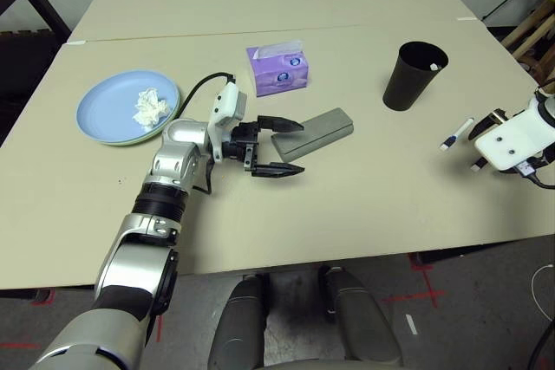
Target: Organize and tidy the items on the table.
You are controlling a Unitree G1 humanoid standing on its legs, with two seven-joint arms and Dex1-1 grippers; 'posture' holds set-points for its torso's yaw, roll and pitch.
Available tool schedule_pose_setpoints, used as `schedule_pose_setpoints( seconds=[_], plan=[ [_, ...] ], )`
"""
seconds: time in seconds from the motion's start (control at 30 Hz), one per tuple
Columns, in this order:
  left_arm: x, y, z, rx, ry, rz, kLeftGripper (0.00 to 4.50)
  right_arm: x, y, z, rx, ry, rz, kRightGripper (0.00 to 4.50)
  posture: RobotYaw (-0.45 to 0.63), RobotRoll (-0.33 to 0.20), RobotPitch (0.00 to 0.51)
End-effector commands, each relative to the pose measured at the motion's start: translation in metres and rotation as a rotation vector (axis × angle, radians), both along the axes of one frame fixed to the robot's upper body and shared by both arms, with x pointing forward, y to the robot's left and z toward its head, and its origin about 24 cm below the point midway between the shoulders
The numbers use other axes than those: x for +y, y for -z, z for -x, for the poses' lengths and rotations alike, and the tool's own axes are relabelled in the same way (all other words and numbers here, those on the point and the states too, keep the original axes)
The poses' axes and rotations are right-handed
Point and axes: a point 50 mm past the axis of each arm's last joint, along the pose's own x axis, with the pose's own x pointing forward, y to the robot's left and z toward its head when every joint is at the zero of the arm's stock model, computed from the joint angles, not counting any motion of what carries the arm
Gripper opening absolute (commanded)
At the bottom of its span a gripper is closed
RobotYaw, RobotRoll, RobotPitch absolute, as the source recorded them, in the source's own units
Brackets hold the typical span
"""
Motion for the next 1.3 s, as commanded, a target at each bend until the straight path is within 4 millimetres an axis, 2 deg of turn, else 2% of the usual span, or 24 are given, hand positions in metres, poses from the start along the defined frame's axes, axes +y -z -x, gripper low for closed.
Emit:
schedule_pose_setpoints(
  seconds=[0.03, 0.47, 1.3],
  plan=[
    [0.001, 0.004, 0.002, 0.015, 0.000, 0.007, 4.43, -0.007, 0.007, 0.005, 0.024, 0.015, 0.009, 4.50, 0.04, 0.000, 0.228],
    [0.004, 0.003, 0.004, 0.022, 0.000, 0.006, 4.43, -0.009, 0.015, 0.006, 0.027, 0.024, -0.004, 4.50, 0.04, 0.000, 0.236],
    [0.004, 0.010, 0.010, 0.052, -0.023, 0.026, 4.43, -0.002, 0.004, 0.001, 0.011, -0.046, 0.085, 4.50, 0.05, 0.000, 0.285]
  ],
)
